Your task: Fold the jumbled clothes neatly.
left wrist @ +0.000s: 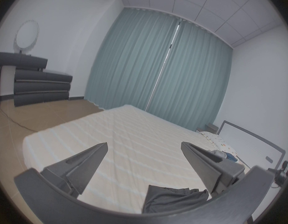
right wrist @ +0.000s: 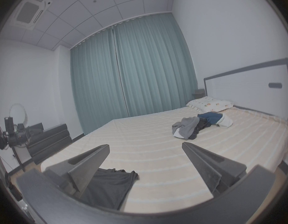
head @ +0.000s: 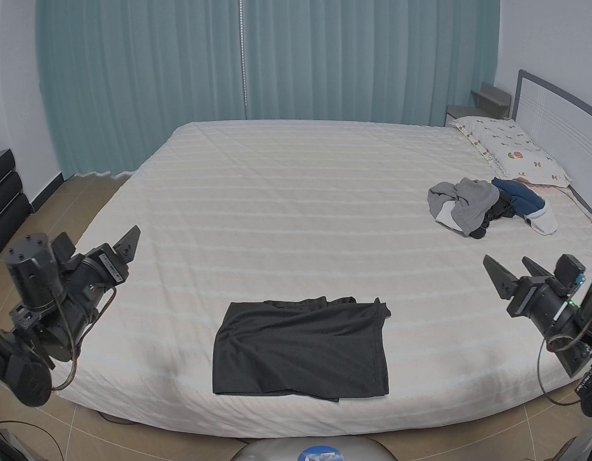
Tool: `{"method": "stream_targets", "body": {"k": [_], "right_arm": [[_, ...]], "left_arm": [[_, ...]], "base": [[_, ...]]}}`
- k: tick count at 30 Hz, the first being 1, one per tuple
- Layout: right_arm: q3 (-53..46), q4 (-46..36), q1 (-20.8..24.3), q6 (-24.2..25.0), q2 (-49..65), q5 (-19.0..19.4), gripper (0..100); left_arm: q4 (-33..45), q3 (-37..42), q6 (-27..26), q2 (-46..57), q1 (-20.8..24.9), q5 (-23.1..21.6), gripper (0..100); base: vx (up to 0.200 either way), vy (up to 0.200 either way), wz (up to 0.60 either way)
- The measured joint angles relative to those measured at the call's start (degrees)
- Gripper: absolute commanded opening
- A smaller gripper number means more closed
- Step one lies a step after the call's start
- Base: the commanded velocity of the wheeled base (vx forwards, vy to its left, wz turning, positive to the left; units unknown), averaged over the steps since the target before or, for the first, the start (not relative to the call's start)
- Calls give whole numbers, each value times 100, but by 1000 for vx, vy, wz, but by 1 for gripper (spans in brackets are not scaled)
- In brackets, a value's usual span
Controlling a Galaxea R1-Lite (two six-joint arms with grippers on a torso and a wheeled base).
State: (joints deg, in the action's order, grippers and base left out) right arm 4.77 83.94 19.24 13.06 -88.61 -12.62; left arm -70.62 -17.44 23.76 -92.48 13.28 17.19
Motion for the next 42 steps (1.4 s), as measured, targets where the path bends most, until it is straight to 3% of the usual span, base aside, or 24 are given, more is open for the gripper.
{"method": "stream_targets", "body": {"k": [10,19,31,37,42], "right_arm": [[-279,-2512,-199,-887,2792,-13,100],[-91,-5047,-664,-1348,4964,68,100],[728,-9568,-1513,-1773,7567,178,100],[678,-10190,-1757,-1864,8408,417,100],[317,-9406,-1842,-1919,8647,633,100]], "left_arm": [[657,775,-844,1862,30,413,100],[2790,1001,-1531,4218,-94,607,100],[5811,1006,-2433,7418,-600,761,100],[6413,1070,-2671,8413,-980,768,100],[6515,1228,-2759,8805,-1126,664,100]], "base": [[0,0,0],[0,0,0],[0,0,0],[0,0,0],[0,0,0]]}}
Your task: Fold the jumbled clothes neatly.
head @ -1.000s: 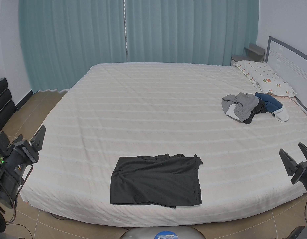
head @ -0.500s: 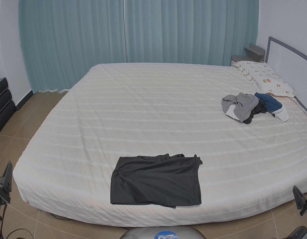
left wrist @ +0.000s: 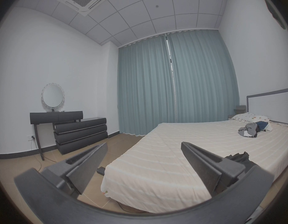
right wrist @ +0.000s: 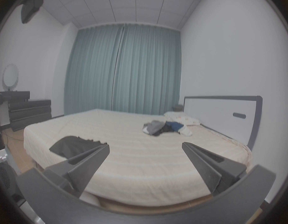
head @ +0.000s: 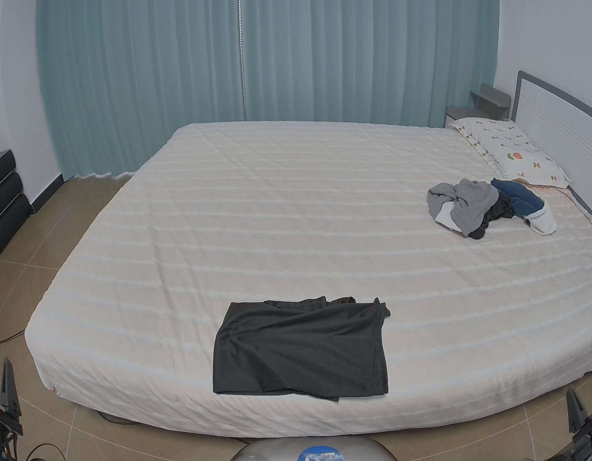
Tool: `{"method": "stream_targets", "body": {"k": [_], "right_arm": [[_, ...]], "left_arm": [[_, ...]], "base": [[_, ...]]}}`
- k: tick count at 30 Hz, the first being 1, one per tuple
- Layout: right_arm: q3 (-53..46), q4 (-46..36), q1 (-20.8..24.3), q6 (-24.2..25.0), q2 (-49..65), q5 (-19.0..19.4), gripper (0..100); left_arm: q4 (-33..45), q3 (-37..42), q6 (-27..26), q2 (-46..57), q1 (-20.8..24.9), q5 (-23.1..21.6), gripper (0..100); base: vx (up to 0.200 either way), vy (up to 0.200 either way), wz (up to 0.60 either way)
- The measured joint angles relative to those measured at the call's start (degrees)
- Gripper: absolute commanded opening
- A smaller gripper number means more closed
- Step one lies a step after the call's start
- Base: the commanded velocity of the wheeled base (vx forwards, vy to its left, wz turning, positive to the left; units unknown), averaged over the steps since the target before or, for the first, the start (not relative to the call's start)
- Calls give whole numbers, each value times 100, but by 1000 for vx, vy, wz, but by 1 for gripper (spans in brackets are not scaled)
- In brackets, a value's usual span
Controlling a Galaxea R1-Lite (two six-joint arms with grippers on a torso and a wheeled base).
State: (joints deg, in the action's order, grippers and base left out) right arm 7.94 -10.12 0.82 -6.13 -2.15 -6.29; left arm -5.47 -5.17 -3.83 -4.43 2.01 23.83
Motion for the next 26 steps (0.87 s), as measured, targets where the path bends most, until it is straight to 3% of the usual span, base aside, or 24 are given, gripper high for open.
{"method": "stream_targets", "body": {"k": [3,6,12,18,21,26], "right_arm": [[-267,884,-41,6,74,118,100],[-466,1318,-66,178,113,211,100],[-662,1044,-91,491,146,369,100],[-689,936,-104,494,152,510,100],[-692,936,-106,501,152,532,100],[-692,936,-111,488,152,545,100]], "left_arm": [[-10,160,-22,168,-63,-332,100],[-27,291,-20,272,-108,-991,100],[154,402,16,358,-160,-2060,100],[195,412,260,383,-179,-2747,100],[217,416,367,388,-183,-2840,100],[610,418,351,390,-183,-2472,100]], "base": [[0,0,0],[0,0,0],[0,0,0],[0,0,0],[0,0,0],[0,0,0]]}}
